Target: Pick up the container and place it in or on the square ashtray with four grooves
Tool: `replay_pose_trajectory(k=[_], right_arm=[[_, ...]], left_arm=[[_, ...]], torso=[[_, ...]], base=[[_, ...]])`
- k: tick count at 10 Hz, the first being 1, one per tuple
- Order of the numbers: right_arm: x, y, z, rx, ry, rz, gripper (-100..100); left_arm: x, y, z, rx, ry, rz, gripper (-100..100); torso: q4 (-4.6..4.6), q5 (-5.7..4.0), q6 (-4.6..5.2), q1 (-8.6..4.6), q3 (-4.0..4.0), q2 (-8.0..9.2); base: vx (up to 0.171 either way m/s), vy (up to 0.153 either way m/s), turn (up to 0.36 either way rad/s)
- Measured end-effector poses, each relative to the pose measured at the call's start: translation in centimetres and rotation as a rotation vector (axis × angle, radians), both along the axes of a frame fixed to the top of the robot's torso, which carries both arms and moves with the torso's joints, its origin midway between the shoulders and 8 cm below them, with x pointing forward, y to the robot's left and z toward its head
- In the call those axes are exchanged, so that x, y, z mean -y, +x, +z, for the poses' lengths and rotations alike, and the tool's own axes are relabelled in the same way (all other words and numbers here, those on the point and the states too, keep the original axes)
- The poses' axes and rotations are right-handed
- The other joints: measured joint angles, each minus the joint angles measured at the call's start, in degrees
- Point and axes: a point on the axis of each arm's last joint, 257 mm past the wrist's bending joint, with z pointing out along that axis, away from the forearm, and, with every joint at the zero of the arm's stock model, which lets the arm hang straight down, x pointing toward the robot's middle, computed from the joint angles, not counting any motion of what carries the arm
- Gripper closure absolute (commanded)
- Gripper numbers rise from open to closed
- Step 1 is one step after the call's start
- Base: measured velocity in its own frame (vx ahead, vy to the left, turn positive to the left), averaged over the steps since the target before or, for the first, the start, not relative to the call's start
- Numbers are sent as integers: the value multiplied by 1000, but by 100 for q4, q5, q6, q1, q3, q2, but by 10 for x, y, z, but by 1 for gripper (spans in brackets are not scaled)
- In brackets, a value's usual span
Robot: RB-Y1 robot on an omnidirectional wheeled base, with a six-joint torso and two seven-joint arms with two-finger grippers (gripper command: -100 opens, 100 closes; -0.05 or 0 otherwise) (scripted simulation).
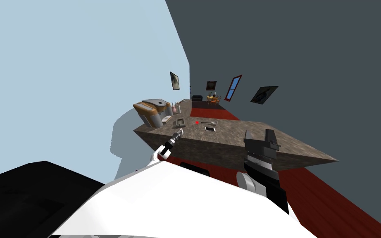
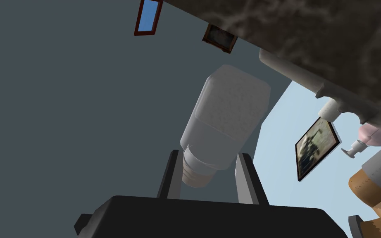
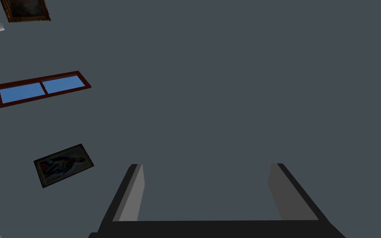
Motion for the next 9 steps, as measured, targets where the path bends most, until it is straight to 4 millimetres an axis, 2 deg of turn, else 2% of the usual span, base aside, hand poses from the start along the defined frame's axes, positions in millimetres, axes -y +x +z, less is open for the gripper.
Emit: replay_pose_trajectory(k=[4, 9], right_arm=[[0, 0, 0, 0, 0, 0, 0], [0, 0, 0, 0, 0, 0, 0]], left_arm=[[-8, 35, 20, 39, -11, 2, 100], [-23, 76, 43, 73, -10, 26, 100]], torso=[[-1, 0, -2, 8, -4, -9], [-8, -1, -4, 2, -21, -36]], base=[[-96, -7, 14], [-36, -7, 17]])
